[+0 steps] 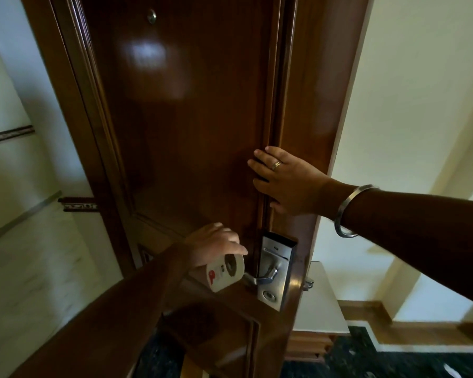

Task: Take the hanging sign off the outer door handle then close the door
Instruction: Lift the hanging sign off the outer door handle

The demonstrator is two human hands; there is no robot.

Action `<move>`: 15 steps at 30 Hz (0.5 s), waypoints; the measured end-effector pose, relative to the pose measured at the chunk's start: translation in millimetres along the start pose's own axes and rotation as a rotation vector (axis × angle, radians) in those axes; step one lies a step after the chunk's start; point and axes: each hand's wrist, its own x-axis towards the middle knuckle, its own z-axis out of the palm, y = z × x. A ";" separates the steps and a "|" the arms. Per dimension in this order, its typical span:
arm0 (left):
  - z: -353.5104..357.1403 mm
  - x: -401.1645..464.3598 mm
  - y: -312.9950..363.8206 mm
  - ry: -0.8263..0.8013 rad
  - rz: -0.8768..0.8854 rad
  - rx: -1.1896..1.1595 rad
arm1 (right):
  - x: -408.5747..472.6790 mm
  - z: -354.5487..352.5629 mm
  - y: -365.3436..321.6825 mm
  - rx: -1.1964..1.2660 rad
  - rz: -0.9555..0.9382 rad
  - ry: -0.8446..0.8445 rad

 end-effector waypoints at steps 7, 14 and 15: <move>1.4 -1.7 6.1 -0.092 -0.200 -0.049 | -1.6 2.3 0.3 0.024 0.014 0.003; 5.8 -42.9 43.9 0.657 -0.685 -1.106 | 3.1 3.0 -3.6 0.118 -0.075 -0.014; 1.5 -45.6 46.8 0.740 -0.693 -1.198 | 4.5 2.6 -7.5 0.185 -0.078 -0.008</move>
